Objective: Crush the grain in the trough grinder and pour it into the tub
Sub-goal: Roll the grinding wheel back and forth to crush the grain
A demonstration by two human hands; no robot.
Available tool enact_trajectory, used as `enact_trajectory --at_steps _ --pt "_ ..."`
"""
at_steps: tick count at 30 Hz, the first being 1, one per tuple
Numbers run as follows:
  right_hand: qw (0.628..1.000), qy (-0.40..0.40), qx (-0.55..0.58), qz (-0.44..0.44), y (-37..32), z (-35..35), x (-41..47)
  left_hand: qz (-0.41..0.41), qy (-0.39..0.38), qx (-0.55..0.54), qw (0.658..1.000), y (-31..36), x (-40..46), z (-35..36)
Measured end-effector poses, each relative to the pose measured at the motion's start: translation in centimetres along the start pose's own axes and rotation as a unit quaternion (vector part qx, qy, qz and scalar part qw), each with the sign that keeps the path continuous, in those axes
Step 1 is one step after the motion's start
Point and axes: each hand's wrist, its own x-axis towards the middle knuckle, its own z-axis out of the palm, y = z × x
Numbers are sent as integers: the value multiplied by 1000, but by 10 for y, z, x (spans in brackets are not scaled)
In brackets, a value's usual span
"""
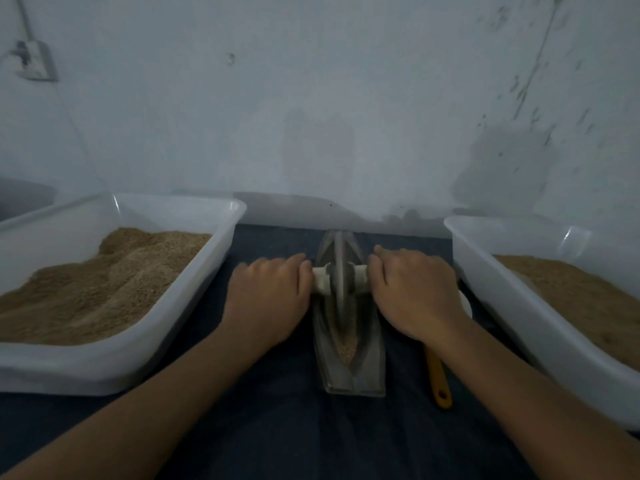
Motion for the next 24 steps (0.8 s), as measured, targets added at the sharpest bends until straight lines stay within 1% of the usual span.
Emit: enact_trajectory --at_steps 1,5,9,12,14,16,17,21,24 --pt "1000 6 13 -6 -1 -5 -8 -1 2 -23 1000 -1 -10 -4" --pt "999 -11 50 -11 1 -18 -35 2 20 -72 997 4 -29 -22" --pt "999 26 34 -19 -2 -18 -36 -1 14 -78 997 6 -29 -22" --pt "1000 13 25 -9 -1 -11 -20 -4 11 -49 999 2 -17 -14" --pt "1000 -24 10 8 1 -3 -3 21 -11 24 999 0 -1 -5" --pt "998 -56 -34 5 3 10 16 50 -47 103 992 -1 18 3" --pt "997 -65 -39 16 4 15 27 48 -61 116 990 -1 27 7" --pt "994 -75 32 71 11 30 54 11 -86 86 993 -3 57 22" --pt "994 -78 30 74 10 30 55 17 -80 76 994 -5 60 25"
